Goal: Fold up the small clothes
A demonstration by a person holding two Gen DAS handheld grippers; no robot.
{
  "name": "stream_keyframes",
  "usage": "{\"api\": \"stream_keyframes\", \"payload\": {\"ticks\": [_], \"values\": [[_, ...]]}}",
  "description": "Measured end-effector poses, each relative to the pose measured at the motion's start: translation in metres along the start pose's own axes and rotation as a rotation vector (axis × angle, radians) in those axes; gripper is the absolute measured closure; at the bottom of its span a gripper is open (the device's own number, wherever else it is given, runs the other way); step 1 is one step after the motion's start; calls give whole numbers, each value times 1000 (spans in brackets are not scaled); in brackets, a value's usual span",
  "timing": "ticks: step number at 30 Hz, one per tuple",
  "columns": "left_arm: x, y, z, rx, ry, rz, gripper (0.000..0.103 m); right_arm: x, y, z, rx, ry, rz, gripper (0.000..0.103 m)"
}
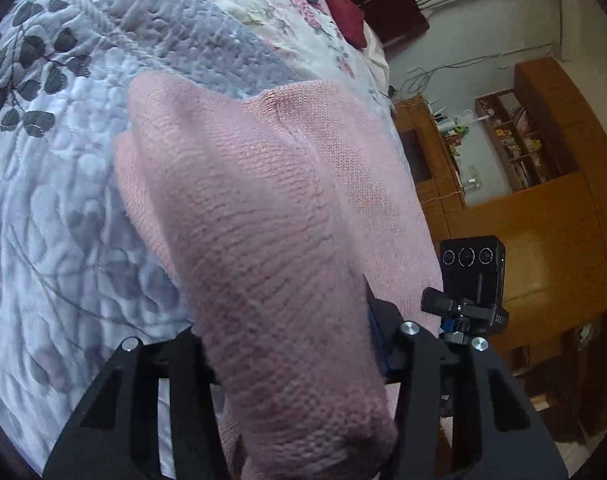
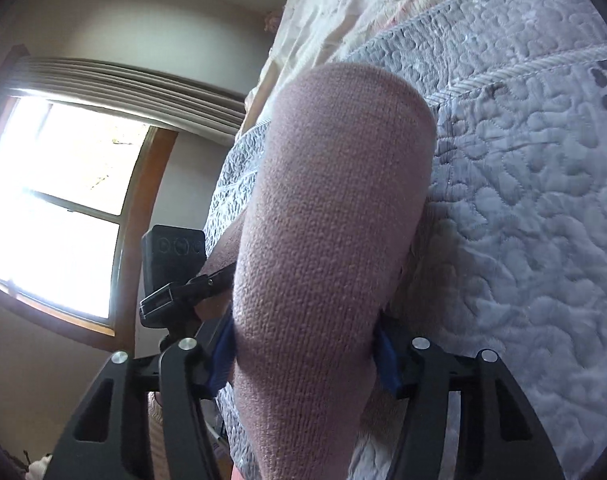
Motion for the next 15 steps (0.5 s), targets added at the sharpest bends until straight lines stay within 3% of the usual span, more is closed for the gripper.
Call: {"api": "stream_keyframes", "payload": {"ticks": [8, 12, 15], "values": [[51, 101, 59, 115, -33, 23, 55, -95, -2, 85, 0, 52, 51, 44], [82, 121, 87, 141, -63, -12, 55, -115, 16, 116, 28, 54, 86, 44], [102, 110, 101, 117, -88, -43, 55, -119, 38, 136, 61, 51, 110, 44]]}}
Point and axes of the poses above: each gripper's, at about its wrist camera, not at the fingertips, and x roughly the way its jaws point, y to its right, z to its underside, the point moved 7 cm from there along x, roughly the way its jaws point, and after that the axes turned 10 degrees about -y, right-handed, at the moved point
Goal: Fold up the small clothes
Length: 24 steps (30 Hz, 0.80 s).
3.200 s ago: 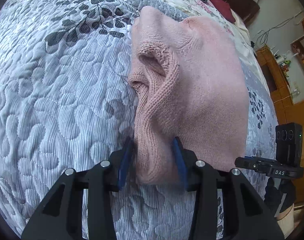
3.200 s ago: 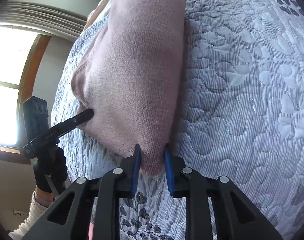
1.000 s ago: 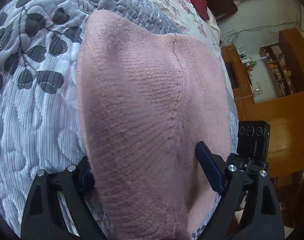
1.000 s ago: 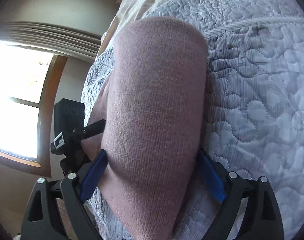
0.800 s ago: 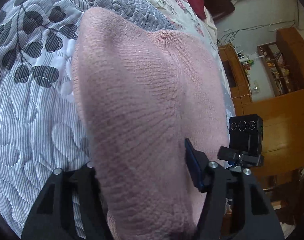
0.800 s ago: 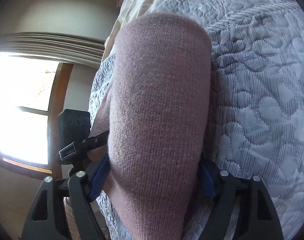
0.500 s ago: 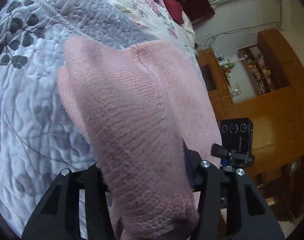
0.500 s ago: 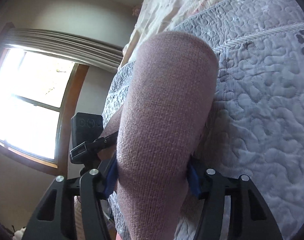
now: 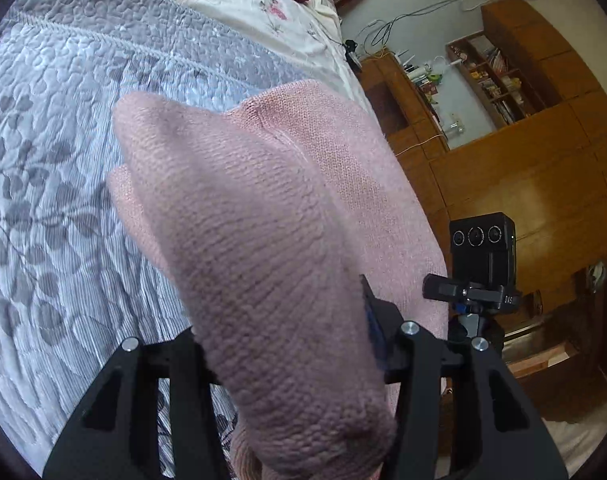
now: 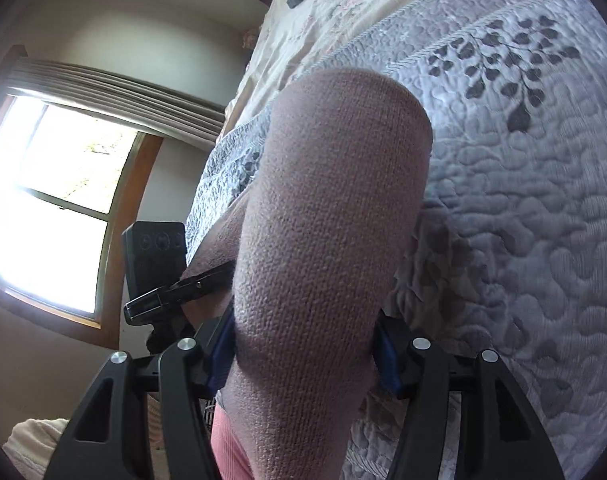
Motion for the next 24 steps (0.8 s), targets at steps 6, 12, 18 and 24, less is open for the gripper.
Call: {"api": "stream_keyframes", "payload": {"ticks": [6, 12, 18, 24], "values": [[34, -36, 26, -81, -41, -72, 46, 20, 42, 32, 43, -27, 29, 39], [32, -47, 37, -136, -24, -107, 31, 14, 43, 51, 38, -10, 57, 30], [15, -29, 61, -51, -28, -266, 28, 3, 32, 83, 6, -32, 106, 26], [3, -9, 103, 41, -23, -405, 27, -3, 23, 119, -19, -28, 169, 38]]}}
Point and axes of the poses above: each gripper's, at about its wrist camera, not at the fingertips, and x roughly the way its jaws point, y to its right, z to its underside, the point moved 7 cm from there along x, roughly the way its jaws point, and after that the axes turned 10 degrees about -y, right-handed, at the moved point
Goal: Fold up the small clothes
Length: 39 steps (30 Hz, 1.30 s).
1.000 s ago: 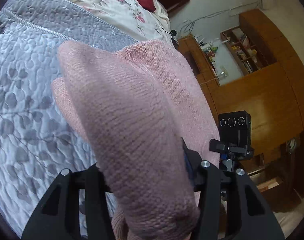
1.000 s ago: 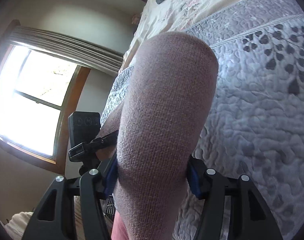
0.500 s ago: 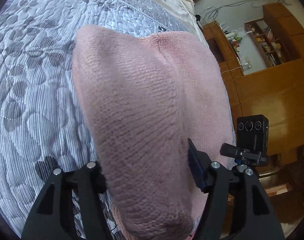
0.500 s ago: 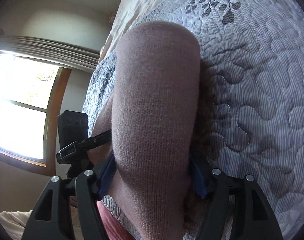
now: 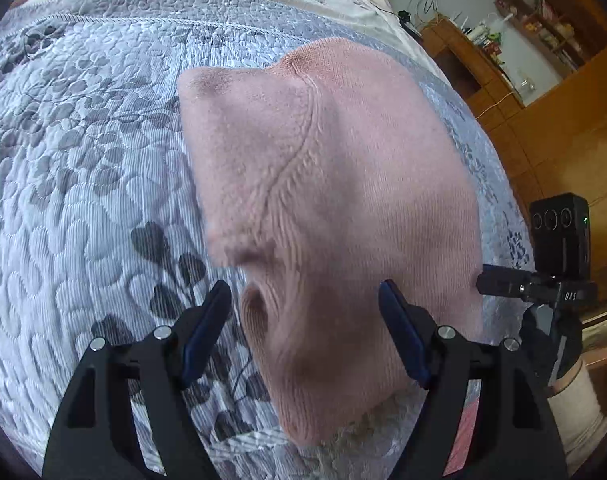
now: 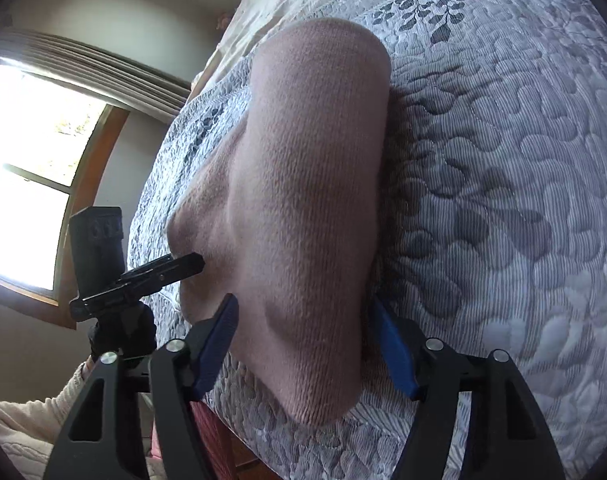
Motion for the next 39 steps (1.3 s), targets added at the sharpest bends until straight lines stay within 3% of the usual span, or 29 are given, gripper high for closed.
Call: {"api": "stream_keyframes", "payload": {"ticks": [4, 8, 10, 15, 19, 22, 26, 39], "values": [[3, 0, 28, 9, -15, -43, 27, 1, -6, 22, -22, -9, 92, 39], [11, -17, 50, -49, -36, -44, 27, 7, 2, 40, 3, -23, 140, 40], [11, -22, 55, -56, -21, -31, 25, 13, 4, 40, 25, -29, 176, 40], [7, -22, 61, -49, -13, -62, 26, 8, 10, 45, 60, -1, 155, 40], [-9, -12, 69, -43, 0, -108, 26, -7, -3, 51, 30, 32, 229, 39], [-24, -5, 71, -51, 25, -147, 24, -20, -16, 55, 9, 71, 313, 23], [-43, 3, 78, -70, 58, -207, 19, -31, -30, 63, 3, 97, 409, 15], [-85, 37, 98, -92, 96, -311, 16, -54, -76, 83, 29, 140, 637, 7]]}}
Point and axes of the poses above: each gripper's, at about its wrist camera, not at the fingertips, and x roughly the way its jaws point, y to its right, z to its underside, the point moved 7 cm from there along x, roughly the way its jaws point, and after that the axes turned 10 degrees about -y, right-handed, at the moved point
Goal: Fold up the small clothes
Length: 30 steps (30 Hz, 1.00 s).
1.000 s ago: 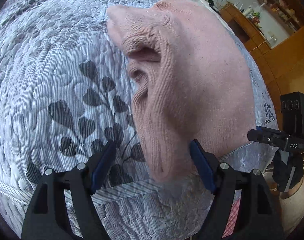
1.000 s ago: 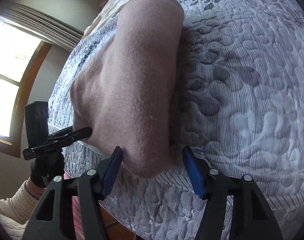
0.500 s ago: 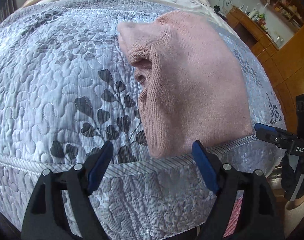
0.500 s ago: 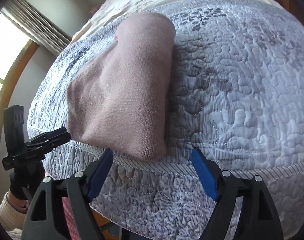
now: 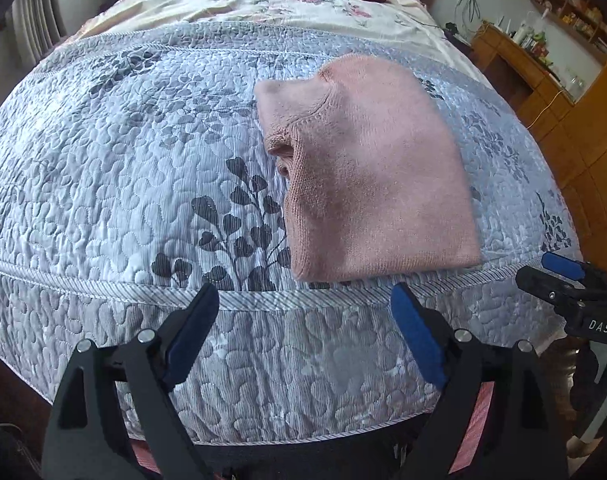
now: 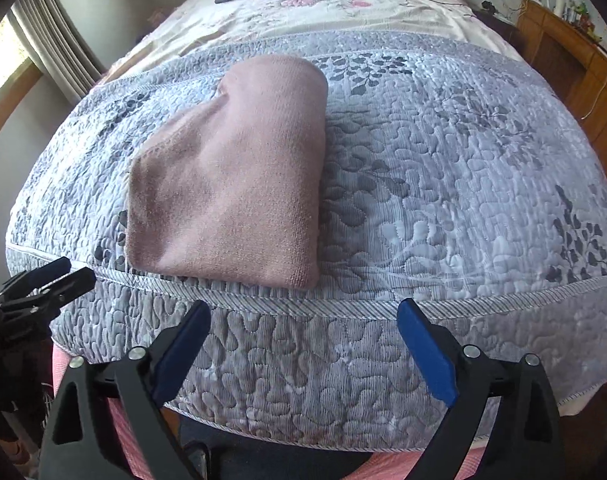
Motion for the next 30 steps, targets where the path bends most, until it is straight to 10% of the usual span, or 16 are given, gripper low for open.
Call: {"api": "stream_keyframes", "payload": {"ticks": [30], "values": [[-56, 31, 20, 43, 32, -92, 14, -63, -22, 11, -12, 70, 95, 4]]}}
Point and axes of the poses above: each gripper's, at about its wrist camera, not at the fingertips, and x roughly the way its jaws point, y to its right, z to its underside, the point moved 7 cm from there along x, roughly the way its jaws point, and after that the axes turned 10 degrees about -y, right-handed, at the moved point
